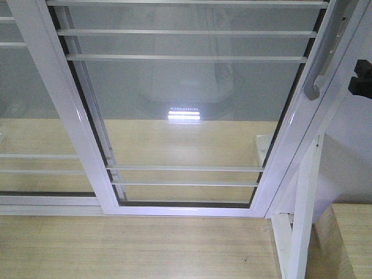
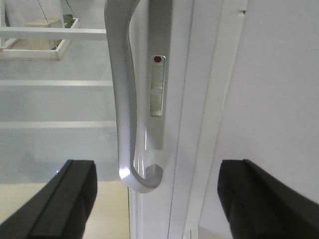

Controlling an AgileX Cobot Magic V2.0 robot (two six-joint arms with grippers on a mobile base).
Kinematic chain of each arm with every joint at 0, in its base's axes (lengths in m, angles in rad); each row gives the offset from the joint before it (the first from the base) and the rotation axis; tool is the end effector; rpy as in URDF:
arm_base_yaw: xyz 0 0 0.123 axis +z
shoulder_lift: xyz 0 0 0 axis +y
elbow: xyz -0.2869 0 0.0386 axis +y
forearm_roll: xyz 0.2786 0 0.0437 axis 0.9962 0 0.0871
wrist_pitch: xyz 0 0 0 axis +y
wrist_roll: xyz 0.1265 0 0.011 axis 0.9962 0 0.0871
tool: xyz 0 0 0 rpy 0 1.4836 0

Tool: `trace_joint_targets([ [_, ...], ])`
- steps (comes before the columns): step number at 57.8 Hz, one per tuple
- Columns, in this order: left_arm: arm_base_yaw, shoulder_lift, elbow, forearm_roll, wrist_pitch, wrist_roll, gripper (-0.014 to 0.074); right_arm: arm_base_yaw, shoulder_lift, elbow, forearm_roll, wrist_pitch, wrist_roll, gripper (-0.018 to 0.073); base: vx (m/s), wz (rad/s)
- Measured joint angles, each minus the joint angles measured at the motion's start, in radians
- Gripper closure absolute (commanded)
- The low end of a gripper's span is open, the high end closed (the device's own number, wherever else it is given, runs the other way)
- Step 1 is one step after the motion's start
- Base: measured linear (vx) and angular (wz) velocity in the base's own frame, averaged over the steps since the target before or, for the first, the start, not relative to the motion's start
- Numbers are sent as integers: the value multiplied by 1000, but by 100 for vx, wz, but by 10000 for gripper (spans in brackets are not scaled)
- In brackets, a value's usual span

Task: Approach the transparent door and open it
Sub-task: 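Raise the right gripper toward the silver vertical door handle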

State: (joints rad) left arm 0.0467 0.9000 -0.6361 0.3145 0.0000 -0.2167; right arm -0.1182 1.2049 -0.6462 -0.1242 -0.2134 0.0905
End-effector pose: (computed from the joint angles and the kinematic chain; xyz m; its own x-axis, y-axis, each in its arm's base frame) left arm 0.2570 0.0120 0.3189 -0.1793 0.0894 -0.9797 -0.0293 0.9949 0.0961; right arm 0.3137 -0.0339 0.2614 -0.2577 -0.0005 -0.9662 0.0848 0.9961 -0.0231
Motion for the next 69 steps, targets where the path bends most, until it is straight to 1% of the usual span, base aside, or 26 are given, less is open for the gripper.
trace_joint_targets([
  [6,0,0,0,19,0,1,163,0,77,0,-1,-117,0,8,0,0],
  [13,0,0,0,24,0,1,163,0,168,-16,-37,-193,7,8,0,0],
  [20,0,0,0,24,0,1,163,0,246,-63,-88,-219,8,8,0,0],
  [31,0,0,0,24,0,1,163,0,364,-171,-87,-279,11,8,0,0],
  [40,0,0,0,24,0,1,163,0,453,-246,-87,-287,17,8,0,0],
  [56,0,0,0,24,0,1,163,39,587,-363,-88,-303,30,13,0,0],
  [59,0,0,0,24,0,1,163,41,613,-383,-87,-306,30,24,0,0],
  [63,0,0,0,24,0,1,163,41,635,-405,-73,-304,30,60,0,0],
  [69,0,0,0,24,0,1,163,41,646,-412,-20,-290,20,167,0,0],
])
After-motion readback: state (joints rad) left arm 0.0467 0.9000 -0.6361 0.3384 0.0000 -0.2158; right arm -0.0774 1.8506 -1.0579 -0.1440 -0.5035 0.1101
